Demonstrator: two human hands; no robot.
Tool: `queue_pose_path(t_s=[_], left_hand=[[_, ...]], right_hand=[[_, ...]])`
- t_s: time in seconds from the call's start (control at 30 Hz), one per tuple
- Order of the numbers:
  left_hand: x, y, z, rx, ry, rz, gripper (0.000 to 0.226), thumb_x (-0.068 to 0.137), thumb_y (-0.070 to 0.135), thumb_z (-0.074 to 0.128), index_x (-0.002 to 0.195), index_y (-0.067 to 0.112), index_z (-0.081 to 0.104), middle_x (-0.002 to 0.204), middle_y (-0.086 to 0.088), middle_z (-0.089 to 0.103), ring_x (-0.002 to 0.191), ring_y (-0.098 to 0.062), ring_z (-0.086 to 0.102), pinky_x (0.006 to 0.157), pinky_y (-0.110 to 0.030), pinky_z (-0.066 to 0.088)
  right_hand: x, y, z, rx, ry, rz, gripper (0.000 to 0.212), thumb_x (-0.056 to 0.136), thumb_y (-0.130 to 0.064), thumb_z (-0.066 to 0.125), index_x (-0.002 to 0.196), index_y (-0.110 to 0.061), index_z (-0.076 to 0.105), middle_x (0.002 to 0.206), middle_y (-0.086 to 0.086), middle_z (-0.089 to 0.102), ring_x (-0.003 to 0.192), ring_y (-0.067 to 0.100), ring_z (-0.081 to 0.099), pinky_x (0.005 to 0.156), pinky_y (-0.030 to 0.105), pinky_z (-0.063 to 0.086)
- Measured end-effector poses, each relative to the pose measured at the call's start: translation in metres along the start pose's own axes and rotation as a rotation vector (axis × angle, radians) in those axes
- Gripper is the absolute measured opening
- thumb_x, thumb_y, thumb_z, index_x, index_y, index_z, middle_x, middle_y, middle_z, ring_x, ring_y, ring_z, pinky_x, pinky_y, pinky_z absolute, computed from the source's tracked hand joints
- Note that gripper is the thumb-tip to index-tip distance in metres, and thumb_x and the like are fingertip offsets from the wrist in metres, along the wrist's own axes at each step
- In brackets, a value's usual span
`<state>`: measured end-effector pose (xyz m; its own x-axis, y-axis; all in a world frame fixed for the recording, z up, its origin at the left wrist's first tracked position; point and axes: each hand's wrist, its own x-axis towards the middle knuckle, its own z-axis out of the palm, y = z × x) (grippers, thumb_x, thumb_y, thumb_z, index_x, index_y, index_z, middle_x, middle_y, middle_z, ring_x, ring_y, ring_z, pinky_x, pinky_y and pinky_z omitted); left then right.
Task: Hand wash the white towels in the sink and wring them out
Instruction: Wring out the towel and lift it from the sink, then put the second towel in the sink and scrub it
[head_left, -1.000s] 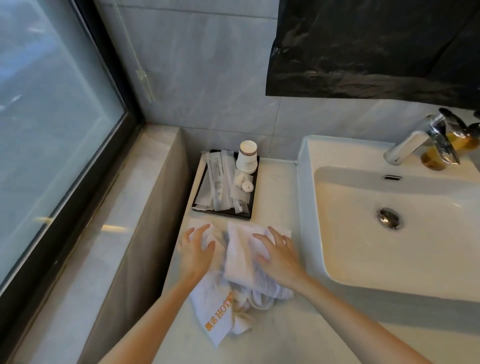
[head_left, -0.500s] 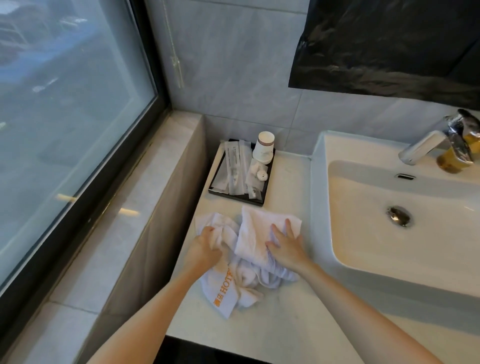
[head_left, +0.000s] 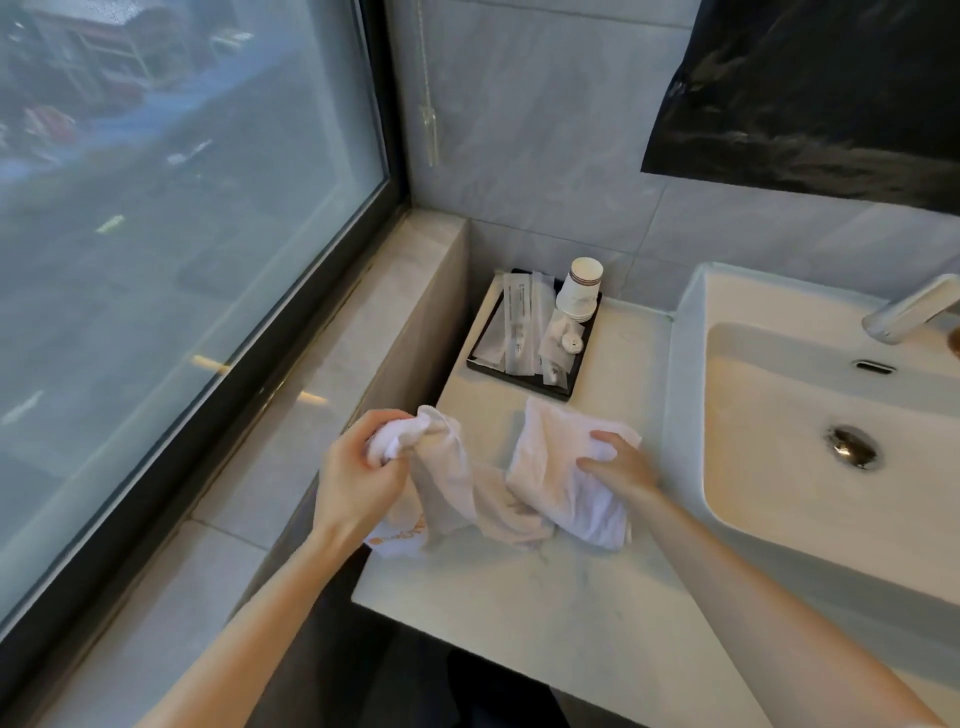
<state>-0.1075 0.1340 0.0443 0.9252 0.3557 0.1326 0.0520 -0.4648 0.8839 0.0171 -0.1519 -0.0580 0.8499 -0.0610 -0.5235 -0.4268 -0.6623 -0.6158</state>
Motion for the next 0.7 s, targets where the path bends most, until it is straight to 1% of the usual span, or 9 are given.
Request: queue_pose_path(t_s=[0.1,0.23,0.37,0.4,0.43,0.47,0.53,0.63,0.7], left_hand=[[0.003,0.013,-0.02,-0.09,0.04,-0.076,0.034,0.078,-0.002,0.058,0.087,0.029,0.067,0.08,0.01,0.069,0.082,-0.002,0.066,0.072,-0.025,0.054],[-0.003,0.028,-0.042,-0.072,-0.038,0.005,0.031,0.07,0.006,0.052,0.089,0.022,0.071,0.084,0.007,0.071,0.089,-0.011,0.068,0.074,-0.026,0.056],[-0.008,0.028,-0.055,-0.083,-0.083,0.052,0.029,0.073,0.005,0.053,0.092,0.017,0.071,0.086,0.004,0.071,0.091,-0.016,0.068,0.076,-0.032,0.056],[-0.009,0.027,-0.057,-0.093,-0.091,0.064,0.027,0.075,0.007,0.055,0.094,0.018,0.071,0.088,0.003,0.071,0.093,-0.017,0.068,0.075,-0.031,0.056],[-0.01,0.027,-0.058,-0.086,-0.09,0.06,0.026,0.076,0.009,0.056,0.094,0.021,0.071,0.088,0.006,0.071,0.093,-0.014,0.067,0.074,-0.025,0.056],[-0.012,0.028,-0.058,-0.072,-0.087,0.05,0.026,0.076,0.012,0.056,0.094,0.026,0.069,0.088,0.012,0.07,0.092,-0.008,0.066,0.07,-0.017,0.053],[-0.016,0.03,-0.058,-0.021,-0.087,0.046,0.027,0.077,0.01,0.057,0.093,0.031,0.066,0.088,0.021,0.068,0.089,0.002,0.063,0.067,-0.008,0.049],[-0.018,0.026,-0.057,0.011,-0.081,0.026,0.038,0.082,-0.008,0.06,0.092,0.029,0.065,0.088,0.021,0.067,0.088,0.005,0.062,0.068,-0.004,0.046],[-0.018,0.023,-0.058,0.006,-0.063,0.013,0.044,0.082,-0.009,0.061,0.09,0.033,0.066,0.087,0.02,0.067,0.089,0.002,0.063,0.068,-0.008,0.049]], right_hand=[[-0.003,0.001,0.005,0.136,-0.033,0.017,0.057,0.082,-0.017,0.074,0.134,-0.028,0.053,0.139,0.005,0.047,0.122,0.023,0.049,0.091,0.024,0.041],[-0.008,-0.005,0.019,0.23,-0.034,0.022,0.063,0.08,-0.003,0.071,0.137,-0.023,0.053,0.141,0.009,0.044,0.125,0.024,0.048,0.098,0.026,0.041],[-0.012,-0.017,0.032,0.275,-0.047,-0.029,0.066,0.08,0.005,0.066,0.139,-0.021,0.05,0.143,0.012,0.042,0.126,0.026,0.046,0.101,0.029,0.041],[-0.011,-0.022,0.036,0.267,-0.059,-0.05,0.068,0.08,0.005,0.066,0.14,-0.021,0.049,0.142,0.011,0.042,0.126,0.027,0.046,0.101,0.029,0.041],[-0.01,-0.029,0.041,0.246,-0.075,-0.077,0.069,0.08,0.004,0.066,0.141,-0.022,0.048,0.142,0.012,0.041,0.126,0.027,0.046,0.101,0.029,0.042],[-0.009,-0.037,0.046,0.22,-0.094,-0.108,0.069,0.08,0.003,0.066,0.142,-0.022,0.047,0.141,0.012,0.041,0.126,0.027,0.045,0.101,0.03,0.042],[-0.004,-0.055,0.058,0.161,-0.123,-0.167,0.07,0.082,0.001,0.064,0.143,-0.025,0.045,0.142,0.013,0.038,0.127,0.029,0.044,0.104,0.031,0.041],[0.004,-0.074,0.074,0.083,-0.099,-0.164,0.067,0.086,0.0,0.055,0.145,-0.028,0.041,0.143,0.015,0.029,0.13,0.032,0.039,0.109,0.032,0.035],[0.002,-0.077,0.077,0.007,-0.048,-0.075,0.063,0.089,-0.004,0.048,0.146,-0.031,0.039,0.146,0.015,0.021,0.131,0.034,0.036,0.106,0.029,0.035]])
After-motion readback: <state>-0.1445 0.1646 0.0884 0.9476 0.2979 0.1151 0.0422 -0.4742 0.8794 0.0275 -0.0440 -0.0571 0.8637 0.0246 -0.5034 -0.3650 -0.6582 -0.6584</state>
